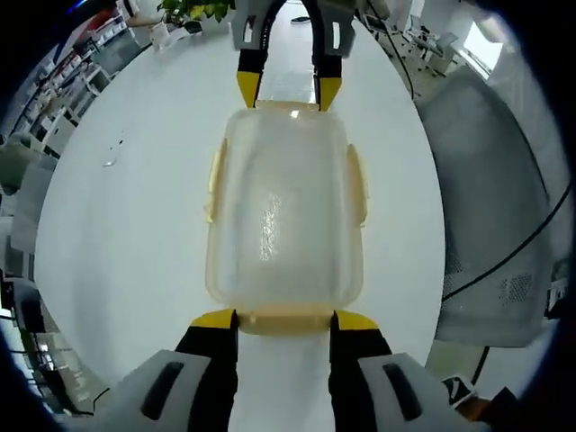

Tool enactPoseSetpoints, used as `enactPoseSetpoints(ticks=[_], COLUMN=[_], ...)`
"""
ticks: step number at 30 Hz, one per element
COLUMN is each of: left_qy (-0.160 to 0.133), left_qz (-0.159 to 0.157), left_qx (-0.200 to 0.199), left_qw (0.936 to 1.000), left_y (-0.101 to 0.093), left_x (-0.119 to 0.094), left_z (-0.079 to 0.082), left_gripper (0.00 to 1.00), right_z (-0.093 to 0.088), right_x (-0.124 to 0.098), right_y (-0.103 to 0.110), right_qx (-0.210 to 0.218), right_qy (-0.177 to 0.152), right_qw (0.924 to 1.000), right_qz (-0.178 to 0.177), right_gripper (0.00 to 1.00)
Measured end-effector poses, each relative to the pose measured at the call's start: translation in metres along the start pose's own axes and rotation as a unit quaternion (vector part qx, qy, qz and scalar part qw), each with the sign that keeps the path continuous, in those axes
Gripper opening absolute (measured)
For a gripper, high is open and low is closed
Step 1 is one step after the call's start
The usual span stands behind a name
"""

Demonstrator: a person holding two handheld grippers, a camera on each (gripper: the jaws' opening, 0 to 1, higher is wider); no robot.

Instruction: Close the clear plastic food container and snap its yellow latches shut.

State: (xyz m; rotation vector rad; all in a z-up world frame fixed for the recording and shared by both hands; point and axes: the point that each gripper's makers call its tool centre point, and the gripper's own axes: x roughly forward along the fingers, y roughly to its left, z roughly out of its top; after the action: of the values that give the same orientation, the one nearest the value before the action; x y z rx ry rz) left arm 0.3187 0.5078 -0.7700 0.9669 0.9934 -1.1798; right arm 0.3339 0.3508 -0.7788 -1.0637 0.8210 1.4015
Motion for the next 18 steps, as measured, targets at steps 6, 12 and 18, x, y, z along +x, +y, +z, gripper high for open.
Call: enactPoseSetpoints(ticks=[6,12,18], left_qy=[-0.010,-0.016,-0.020], left_qz=[0.002,-0.001,-0.006], left_qx=[0.006,0.014,0.025], left_qw=[0.9999,0.9998,0.9995], left_y=[-0.004,-0.003,-0.001], left_x=[0.008,0.017,0.027], left_z=[0.044,0.081,0.119], left_gripper=[0.33,0.33,0.34], right_z=[-0.040,-0.078,-0.111], right_x=[-0.020,-0.039,-0.052], right_y=[0.004,0.007,0.009], right_qx=[0.006,0.019,0.031], right_qy=[0.012,0.015,0.015], right_qw=[0.9999,0.9997,0.9993], right_qz=[-0.006,-0.010,-0.013], right_gripper=[0.35,0.35,0.35])
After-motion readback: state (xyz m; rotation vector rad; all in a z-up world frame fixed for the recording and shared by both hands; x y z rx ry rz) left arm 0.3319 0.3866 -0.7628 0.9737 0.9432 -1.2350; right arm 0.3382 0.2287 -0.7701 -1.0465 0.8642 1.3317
